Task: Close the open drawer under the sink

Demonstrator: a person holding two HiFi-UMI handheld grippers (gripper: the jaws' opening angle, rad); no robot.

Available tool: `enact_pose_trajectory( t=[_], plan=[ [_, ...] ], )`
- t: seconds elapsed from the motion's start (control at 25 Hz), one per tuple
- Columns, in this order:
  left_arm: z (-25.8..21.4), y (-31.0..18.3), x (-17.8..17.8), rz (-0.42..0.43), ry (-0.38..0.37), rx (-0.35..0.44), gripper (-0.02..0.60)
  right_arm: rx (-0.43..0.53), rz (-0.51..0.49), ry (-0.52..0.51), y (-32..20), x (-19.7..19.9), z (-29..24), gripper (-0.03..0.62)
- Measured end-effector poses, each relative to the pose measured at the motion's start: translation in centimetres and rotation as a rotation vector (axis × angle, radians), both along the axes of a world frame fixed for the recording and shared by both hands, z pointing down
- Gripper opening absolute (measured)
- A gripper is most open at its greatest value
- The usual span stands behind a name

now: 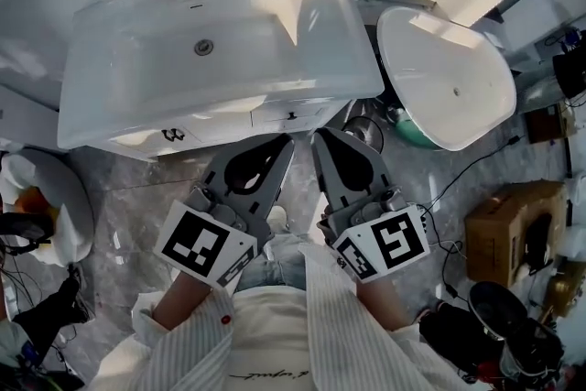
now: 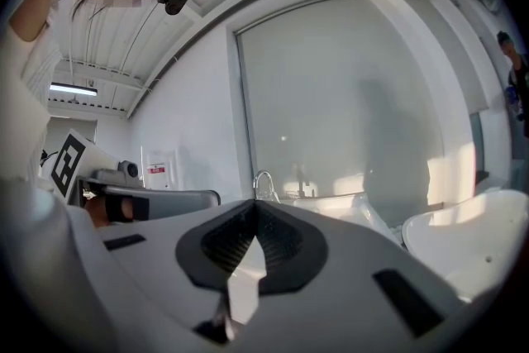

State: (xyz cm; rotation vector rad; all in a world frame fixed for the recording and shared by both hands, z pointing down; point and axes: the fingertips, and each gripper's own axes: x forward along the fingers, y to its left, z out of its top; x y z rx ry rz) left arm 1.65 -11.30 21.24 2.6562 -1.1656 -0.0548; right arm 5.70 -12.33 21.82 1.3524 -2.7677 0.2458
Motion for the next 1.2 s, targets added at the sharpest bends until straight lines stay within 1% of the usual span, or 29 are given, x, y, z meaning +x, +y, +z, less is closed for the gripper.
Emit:
enact_pose_trajectory(
  t=[0.56, 0.88, 1.2],
  plan=[
    [-0.7, -0.5, 0.4, 0.018, 0.0, 0.024, 0.015, -0.005, -0.007, 0.01, -0.5, -0.2, 0.3, 0.009],
    [-0.7, -0.5, 0.0, 0.015, 0.001, 0.031, 0.015, -0.011, -0.037, 0.015, -0.4, -1.2, 0.5, 0.009],
    [-0.8, -0.6, -0.8, 0.002, 0.003, 0.035, 0.015, -0.011, -0.027, 0.025, -0.4, -1.4, 0.6, 0.009]
  ],
)
